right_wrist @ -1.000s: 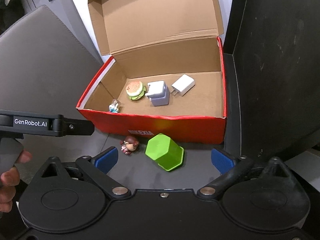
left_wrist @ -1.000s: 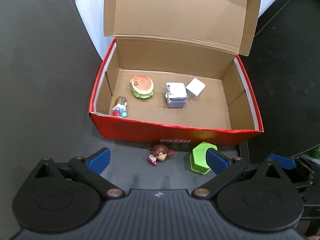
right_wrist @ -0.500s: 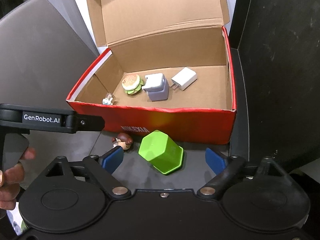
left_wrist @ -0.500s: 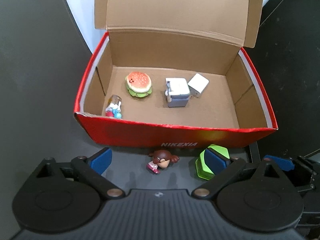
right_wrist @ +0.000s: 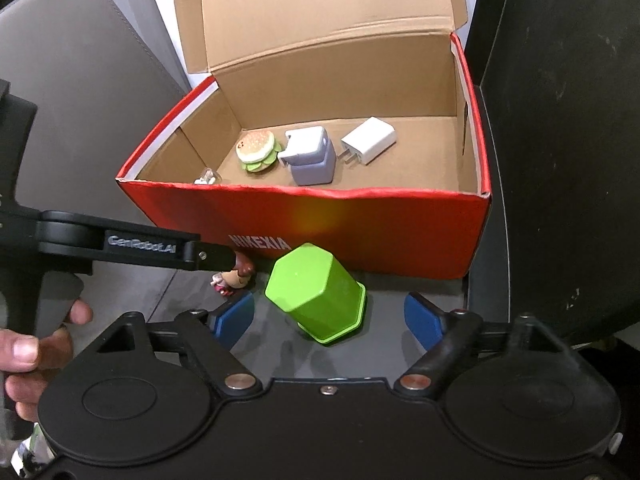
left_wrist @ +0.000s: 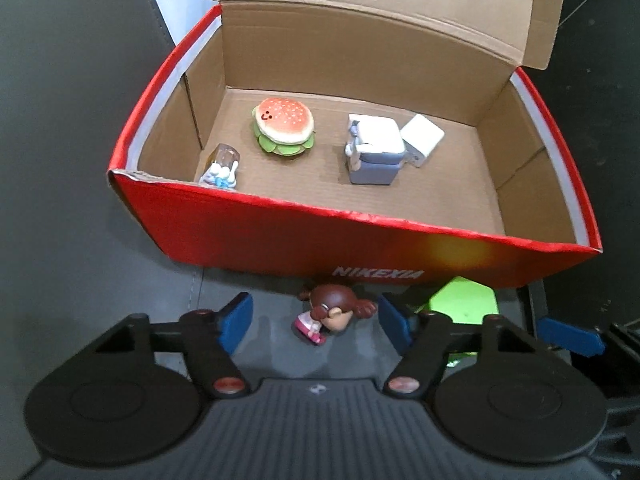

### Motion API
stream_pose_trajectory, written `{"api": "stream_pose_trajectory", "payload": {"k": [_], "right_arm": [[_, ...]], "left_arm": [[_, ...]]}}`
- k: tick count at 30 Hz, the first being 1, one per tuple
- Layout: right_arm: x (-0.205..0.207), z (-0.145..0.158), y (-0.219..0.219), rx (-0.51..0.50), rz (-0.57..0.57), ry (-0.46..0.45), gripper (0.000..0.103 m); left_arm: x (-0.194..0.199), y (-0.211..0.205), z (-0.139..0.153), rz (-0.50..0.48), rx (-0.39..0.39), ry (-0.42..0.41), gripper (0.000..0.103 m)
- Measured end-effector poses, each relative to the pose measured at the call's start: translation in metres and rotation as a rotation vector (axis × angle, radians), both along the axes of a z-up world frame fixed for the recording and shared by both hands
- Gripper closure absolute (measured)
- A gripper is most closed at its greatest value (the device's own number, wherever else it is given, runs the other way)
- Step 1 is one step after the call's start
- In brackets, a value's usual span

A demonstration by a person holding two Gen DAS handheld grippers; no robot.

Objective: Organize objects
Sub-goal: 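Lower the left gripper onto the brown-haired doll figure and close it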

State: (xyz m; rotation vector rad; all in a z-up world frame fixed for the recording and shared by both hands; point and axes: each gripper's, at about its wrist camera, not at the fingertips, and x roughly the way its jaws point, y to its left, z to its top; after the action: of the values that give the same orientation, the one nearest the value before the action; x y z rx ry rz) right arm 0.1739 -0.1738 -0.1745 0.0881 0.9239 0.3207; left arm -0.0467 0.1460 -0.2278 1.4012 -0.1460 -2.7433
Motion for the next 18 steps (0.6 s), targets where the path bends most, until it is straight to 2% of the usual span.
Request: {"api": "stream_pose_trajectory", "payload": {"k": [8, 11, 13, 18], "right_arm": [[0.000, -0.005, 0.008, -0.011, 0.028, -0.003, 0.022], [0.000, -0.007, 0.012, -0.016, 0.041, -0.005, 0.023], [0.000, -0.008, 0.015, -0.022, 0.052, -0.010, 0.023], [0.002, -0.013, 0.022, -0.047, 0.060, -0.026, 0.023]], "left_arm": [[-0.011, 0.004, -0.014, -0.006, -0.007, -0.003, 0.037], [-0.013, 0.003, -0.019, -0.005, 0.001, -0.009, 0.044], [-0.015, 0.003, -0.023, -0.001, 0.000, -0.023, 0.053], [-0.012, 0.001, -0.025, 0.024, -0.019, -0.013, 0.054]]}}
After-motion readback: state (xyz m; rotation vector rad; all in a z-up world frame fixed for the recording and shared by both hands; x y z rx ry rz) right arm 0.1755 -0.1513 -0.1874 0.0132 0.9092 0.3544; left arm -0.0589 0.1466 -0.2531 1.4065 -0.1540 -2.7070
